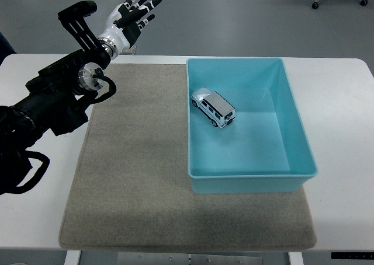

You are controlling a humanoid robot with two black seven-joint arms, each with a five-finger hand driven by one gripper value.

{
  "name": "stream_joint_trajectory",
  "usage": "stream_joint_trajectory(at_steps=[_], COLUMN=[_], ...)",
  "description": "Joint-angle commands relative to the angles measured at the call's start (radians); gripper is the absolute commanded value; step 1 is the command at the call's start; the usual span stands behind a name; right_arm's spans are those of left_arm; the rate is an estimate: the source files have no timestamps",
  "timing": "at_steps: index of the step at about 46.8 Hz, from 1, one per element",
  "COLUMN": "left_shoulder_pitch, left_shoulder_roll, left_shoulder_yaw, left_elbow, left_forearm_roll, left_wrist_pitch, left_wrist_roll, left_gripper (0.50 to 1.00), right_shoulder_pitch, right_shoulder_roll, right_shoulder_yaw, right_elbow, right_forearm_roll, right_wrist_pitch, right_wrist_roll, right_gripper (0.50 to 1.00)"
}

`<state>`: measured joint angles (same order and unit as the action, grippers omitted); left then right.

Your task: Left hand put the white car in the blue box

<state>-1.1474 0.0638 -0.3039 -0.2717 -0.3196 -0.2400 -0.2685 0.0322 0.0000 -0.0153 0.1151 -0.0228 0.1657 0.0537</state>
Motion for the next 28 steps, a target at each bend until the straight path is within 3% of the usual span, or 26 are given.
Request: stream_joint_trajectory(at_steps=[1, 17, 22, 28], left_shoulder_pitch=[0.0, 0.002, 0.0, 0.002], left_shoulder_roll=[0.004, 0.01, 0.013, 0.017], left_shoulder_yaw=[0.002, 0.0, 0.0, 0.002], left_elbow=[0.0, 0.002, 0.005, 0.008], left_forearm_roll=[0.001, 0.001, 0.001, 0.001], left_wrist_pitch=[-0.004, -0.013, -0.015, -0.015], left_wrist_roll=[0.0, 0.0, 0.0, 0.0], left_gripper=[1.0, 1.0, 1.0, 1.0], right_shoulder_pitch=[0.0, 0.0, 0.005, 0.009], right_shoulder_roll=[0.0, 0.0, 0.0, 0.0], right_shoulder_yaw=[0.0, 0.0, 0.0, 0.002], right_elbow=[0.0, 0.002, 0.072, 0.075], right_forearm_roll=[0.0, -0.002, -0.006, -0.009], right_wrist_pitch=[0.0, 0.0, 0.02, 0.011], right_wrist_roll=[0.0, 0.0, 0.0, -0.001], right_gripper=[0.936, 0.936, 0.936, 0.936])
